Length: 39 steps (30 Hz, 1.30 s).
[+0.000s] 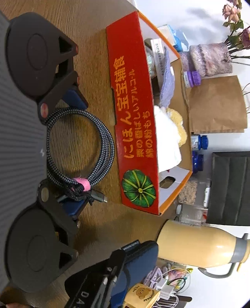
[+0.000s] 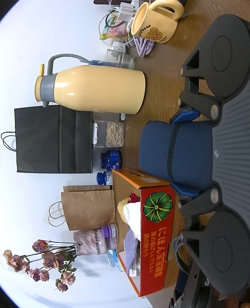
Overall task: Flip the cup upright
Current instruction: 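Carry the cable and glasses case over the cardboard box with both tools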
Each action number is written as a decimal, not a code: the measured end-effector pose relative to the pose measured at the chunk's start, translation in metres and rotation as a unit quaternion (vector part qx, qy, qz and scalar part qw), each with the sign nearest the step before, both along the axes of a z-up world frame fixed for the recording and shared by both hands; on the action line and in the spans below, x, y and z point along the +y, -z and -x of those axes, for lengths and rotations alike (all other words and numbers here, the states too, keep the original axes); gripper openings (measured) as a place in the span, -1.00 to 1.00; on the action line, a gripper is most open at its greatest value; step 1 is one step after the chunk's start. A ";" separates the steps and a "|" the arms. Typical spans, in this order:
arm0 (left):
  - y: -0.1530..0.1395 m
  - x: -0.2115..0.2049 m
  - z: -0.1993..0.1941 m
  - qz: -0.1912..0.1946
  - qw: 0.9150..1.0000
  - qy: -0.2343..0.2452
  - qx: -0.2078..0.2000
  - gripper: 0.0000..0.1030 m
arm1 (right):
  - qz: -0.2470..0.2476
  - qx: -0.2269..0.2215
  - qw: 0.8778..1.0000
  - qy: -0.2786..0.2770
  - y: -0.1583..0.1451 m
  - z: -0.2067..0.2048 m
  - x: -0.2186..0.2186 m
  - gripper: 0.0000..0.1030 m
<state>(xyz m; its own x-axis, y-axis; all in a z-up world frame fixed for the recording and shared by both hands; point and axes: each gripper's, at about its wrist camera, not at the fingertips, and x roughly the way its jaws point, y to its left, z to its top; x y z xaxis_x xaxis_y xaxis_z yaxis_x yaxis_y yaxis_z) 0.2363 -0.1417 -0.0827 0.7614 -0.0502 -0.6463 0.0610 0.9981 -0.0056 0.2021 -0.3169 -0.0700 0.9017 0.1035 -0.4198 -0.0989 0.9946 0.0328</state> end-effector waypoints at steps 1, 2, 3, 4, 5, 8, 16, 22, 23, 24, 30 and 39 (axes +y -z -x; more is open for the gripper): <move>-0.002 0.002 0.002 0.002 1.000 -0.001 -0.004 0.86 | -0.001 0.000 1.000 -0.001 0.000 0.001 0.000 0.23; -0.004 0.004 0.004 0.004 1.000 -0.003 -0.008 0.86 | -0.001 -0.001 1.000 -0.002 0.000 0.001 0.002 0.23; -0.006 0.007 0.006 0.007 1.000 -0.007 -0.012 0.86 | -0.001 -0.001 1.000 -0.003 0.000 0.002 0.002 0.23; -0.008 0.010 0.008 0.009 1.000 -0.011 -0.015 0.86 | -0.001 -0.002 1.000 -0.005 0.000 0.003 0.004 0.23; -0.010 0.014 0.010 0.011 1.000 -0.015 -0.018 0.86 | -0.002 -0.003 1.000 -0.007 -0.001 0.004 0.006 0.23; -0.018 0.025 0.017 0.021 0.999 -0.026 -0.030 0.86 | -0.004 -0.006 1.000 -0.013 -0.002 0.007 0.015 0.23; -0.045 0.058 0.028 0.031 0.996 -0.052 -0.064 0.86 | -0.016 -0.014 0.999 -0.035 -0.009 0.011 0.044 0.23; -0.068 0.076 0.027 0.038 0.993 -0.060 -0.092 0.86 | -0.025 -0.018 0.998 -0.051 -0.019 0.007 0.065 0.23; -0.071 0.078 0.026 0.039 0.993 -0.062 -0.096 0.86 | -0.025 -0.019 0.998 -0.052 -0.021 0.006 0.068 0.23; -0.074 0.081 0.025 0.040 0.992 -0.063 -0.100 0.86 | -0.025 -0.021 0.998 -0.054 -0.024 0.005 0.071 0.23; -0.090 0.097 0.010 0.051 0.989 -0.077 -0.116 0.86 | -0.026 -0.035 0.997 -0.060 -0.040 -0.004 0.090 0.23; -0.099 0.115 -0.021 0.075 0.986 -0.094 -0.116 0.86 | -0.023 -0.048 0.997 -0.062 -0.060 -0.034 0.117 0.23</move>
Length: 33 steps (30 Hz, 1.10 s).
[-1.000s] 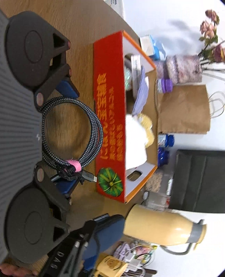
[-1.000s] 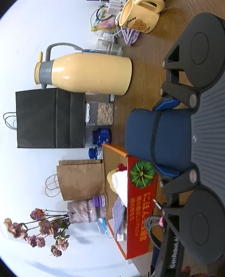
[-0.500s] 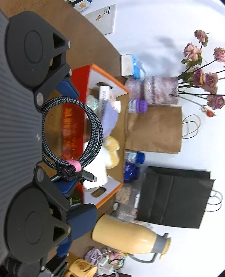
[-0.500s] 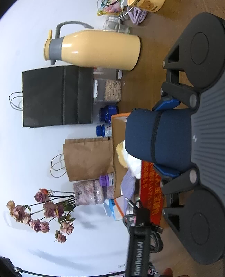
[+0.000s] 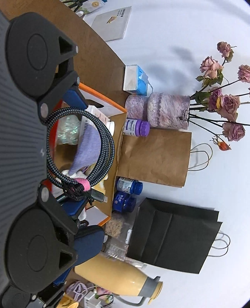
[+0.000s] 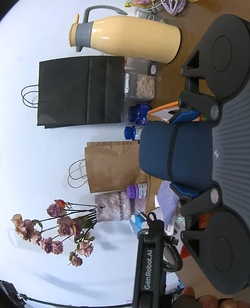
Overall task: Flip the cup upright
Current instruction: 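Carry the cable and glasses case over the cardboard box with both tools, then open both tools to drop the cable and glasses case into the box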
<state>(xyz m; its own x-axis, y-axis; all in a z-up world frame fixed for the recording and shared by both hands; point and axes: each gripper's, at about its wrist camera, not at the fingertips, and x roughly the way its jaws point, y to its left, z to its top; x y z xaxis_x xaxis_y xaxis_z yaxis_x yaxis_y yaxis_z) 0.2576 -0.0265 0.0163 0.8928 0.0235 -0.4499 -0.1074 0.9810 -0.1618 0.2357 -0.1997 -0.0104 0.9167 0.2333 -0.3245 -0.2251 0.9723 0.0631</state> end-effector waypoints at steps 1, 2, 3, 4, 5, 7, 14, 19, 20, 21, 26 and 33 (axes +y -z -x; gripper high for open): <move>-0.001 0.001 -0.003 0.002 1.000 -0.001 -0.001 0.86 | -0.001 0.000 1.000 0.001 -0.001 -0.004 0.002 0.23; -0.002 0.002 -0.005 0.002 1.000 -0.002 -0.003 0.86 | -0.003 -0.001 1.000 0.001 -0.002 -0.009 0.004 0.23; -0.003 0.003 -0.008 0.002 1.000 -0.004 -0.004 0.86 | -0.005 -0.001 1.000 0.002 -0.003 -0.013 0.006 0.23; -0.003 0.005 -0.011 0.002 1.000 -0.006 -0.005 0.86 | -0.006 -0.001 1.000 0.003 -0.003 -0.017 0.008 0.23; -0.004 0.006 -0.014 0.004 1.000 -0.008 -0.006 0.86 | -0.009 -0.002 1.000 0.004 -0.004 -0.021 0.009 0.23; -0.005 0.009 -0.021 0.005 1.000 -0.010 -0.008 0.86 | -0.013 -0.002 1.000 0.005 -0.005 -0.030 0.012 0.23; -0.006 0.015 -0.045 0.009 1.000 -0.021 -0.008 0.86 | -0.012 -0.003 1.000 0.007 -0.006 -0.057 0.019 0.23; -0.004 0.018 -0.064 0.006 1.000 -0.025 -0.007 0.86 | -0.012 0.001 1.000 0.006 -0.004 -0.078 0.021 0.23; -0.003 0.019 -0.069 0.005 1.000 -0.026 -0.006 0.86 | -0.011 0.003 1.000 0.006 -0.003 -0.082 0.022 0.23; -0.002 0.020 -0.074 0.003 1.000 -0.026 -0.005 0.86 | -0.011 0.005 1.000 0.005 -0.002 -0.086 0.022 0.23; 0.006 0.022 -0.096 -0.006 1.000 -0.029 0.005 0.86 | -0.003 0.014 1.000 0.001 0.004 -0.107 0.026 0.23; 0.016 0.025 -0.119 -0.021 0.999 -0.024 0.015 0.87 | 0.014 0.022 1.000 -0.001 0.012 -0.132 0.029 0.23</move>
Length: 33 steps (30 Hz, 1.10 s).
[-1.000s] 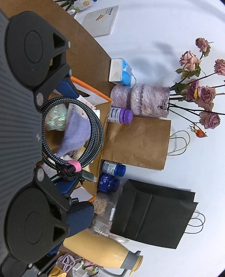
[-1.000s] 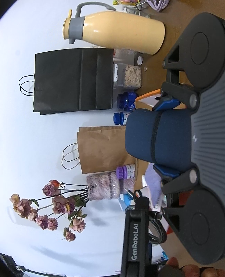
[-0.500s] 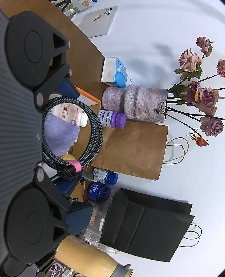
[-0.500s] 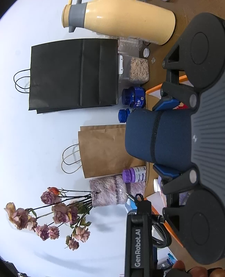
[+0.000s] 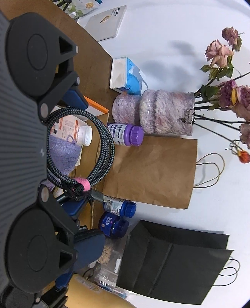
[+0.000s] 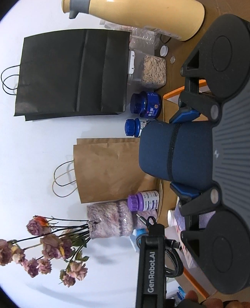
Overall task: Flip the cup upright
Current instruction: 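Open both tools to drop the cable and glasses case into the box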
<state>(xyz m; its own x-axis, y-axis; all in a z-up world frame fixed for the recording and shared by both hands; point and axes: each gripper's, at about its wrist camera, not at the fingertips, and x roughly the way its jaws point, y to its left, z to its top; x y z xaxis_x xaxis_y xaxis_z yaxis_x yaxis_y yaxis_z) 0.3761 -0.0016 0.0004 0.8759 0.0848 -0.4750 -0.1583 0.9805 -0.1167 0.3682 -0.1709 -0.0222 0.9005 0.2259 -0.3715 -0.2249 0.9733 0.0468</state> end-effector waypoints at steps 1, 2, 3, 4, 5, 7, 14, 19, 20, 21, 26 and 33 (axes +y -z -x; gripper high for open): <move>0.001 0.000 -0.003 -0.002 1.000 0.002 0.002 0.87 | 0.002 0.001 1.000 -0.001 0.001 -0.003 0.001 0.23; 0.003 0.001 -0.005 -0.004 1.000 0.003 0.004 0.87 | 0.004 0.003 1.000 -0.001 0.002 -0.006 0.001 0.23; 0.004 0.001 -0.007 -0.006 1.000 0.004 0.006 0.87 | 0.006 0.004 1.000 -0.001 0.003 -0.007 0.001 0.23; 0.006 0.001 -0.008 -0.008 1.000 0.003 0.008 0.88 | 0.008 0.006 1.000 -0.001 0.004 -0.010 0.000 0.23; 0.007 0.001 -0.009 -0.010 1.000 0.003 0.010 0.88 | 0.010 0.009 1.000 0.000 0.006 -0.012 0.000 0.23; 0.009 0.002 -0.011 -0.009 1.000 0.003 0.016 0.89 | 0.014 0.016 1.000 -0.001 0.008 -0.015 -0.001 0.24; 0.007 0.003 -0.009 -0.013 1.000 -0.002 0.010 1.00 | 0.019 0.028 0.999 0.002 0.012 -0.018 -0.003 0.56; 0.006 0.004 -0.007 -0.010 1.000 0.000 0.007 1.00 | 0.018 0.017 1.000 0.003 0.008 -0.014 -0.004 0.98; 0.005 0.004 -0.006 -0.010 1.000 0.000 0.006 1.00 | 0.017 0.016 1.000 0.003 0.008 -0.014 -0.005 1.00; 0.004 0.004 -0.005 -0.010 1.000 -0.001 0.006 1.00 | 0.016 0.016 1.000 0.004 0.008 -0.013 -0.005 1.00; -0.001 0.005 0.003 -0.012 1.000 0.001 -0.005 1.00 | 0.010 0.018 1.000 0.001 0.005 -0.009 -0.006 1.00; -0.009 0.006 0.028 -0.017 1.000 0.008 -0.019 1.00 | 0.012 0.008 1.000 -0.006 -0.004 0.010 -0.008 1.00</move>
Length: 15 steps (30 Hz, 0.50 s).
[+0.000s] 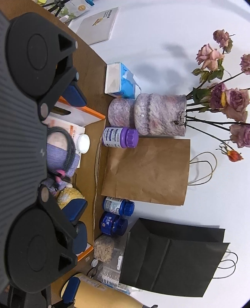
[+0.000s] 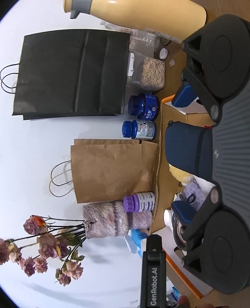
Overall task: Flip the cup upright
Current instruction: 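Open both tools to drop the cable and glasses case into the box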
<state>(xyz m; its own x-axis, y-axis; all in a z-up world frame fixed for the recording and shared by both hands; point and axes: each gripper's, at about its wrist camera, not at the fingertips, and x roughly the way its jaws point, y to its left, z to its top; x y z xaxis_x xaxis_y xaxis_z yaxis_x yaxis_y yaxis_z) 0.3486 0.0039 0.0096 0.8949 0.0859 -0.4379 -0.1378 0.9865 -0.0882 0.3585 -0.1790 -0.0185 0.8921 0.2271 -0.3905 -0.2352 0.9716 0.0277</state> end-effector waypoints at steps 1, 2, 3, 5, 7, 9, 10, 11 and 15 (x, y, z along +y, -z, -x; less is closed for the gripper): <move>-0.001 0.000 0.004 -0.001 1.000 0.002 -0.002 1.00 | 0.001 0.000 1.000 0.000 -0.001 0.003 0.000 1.00; -0.002 0.001 0.009 -0.002 1.000 0.003 -0.004 1.00 | 0.002 0.000 1.000 -0.001 -0.002 0.007 -0.001 1.00; -0.003 0.001 0.014 -0.002 1.000 0.004 -0.005 1.00 | 0.002 0.001 1.000 -0.003 -0.003 0.011 -0.002 1.00; -0.006 0.002 0.025 0.001 1.000 0.005 -0.008 1.00 | 0.002 0.000 1.000 -0.004 -0.005 0.019 -0.004 1.00; -0.008 0.004 0.035 0.002 1.000 0.007 -0.012 1.00 | 0.003 -0.002 1.000 -0.005 -0.007 0.029 -0.005 1.00; -0.010 0.005 0.047 0.002 1.000 0.008 -0.017 1.00 | 0.003 -0.003 1.000 -0.006 -0.010 0.039 -0.007 1.00; -0.011 0.006 0.054 0.003 1.000 0.008 -0.019 1.00 | 0.002 -0.003 1.000 -0.007 -0.011 0.045 -0.008 1.00; -0.012 0.007 0.061 0.004 1.000 0.008 -0.019 1.00 | 0.001 -0.003 1.000 -0.008 -0.013 0.050 -0.008 1.00; -0.014 0.007 0.083 0.007 1.000 0.014 -0.014 1.00 | -0.001 -0.001 1.000 -0.011 -0.017 0.073 -0.012 1.00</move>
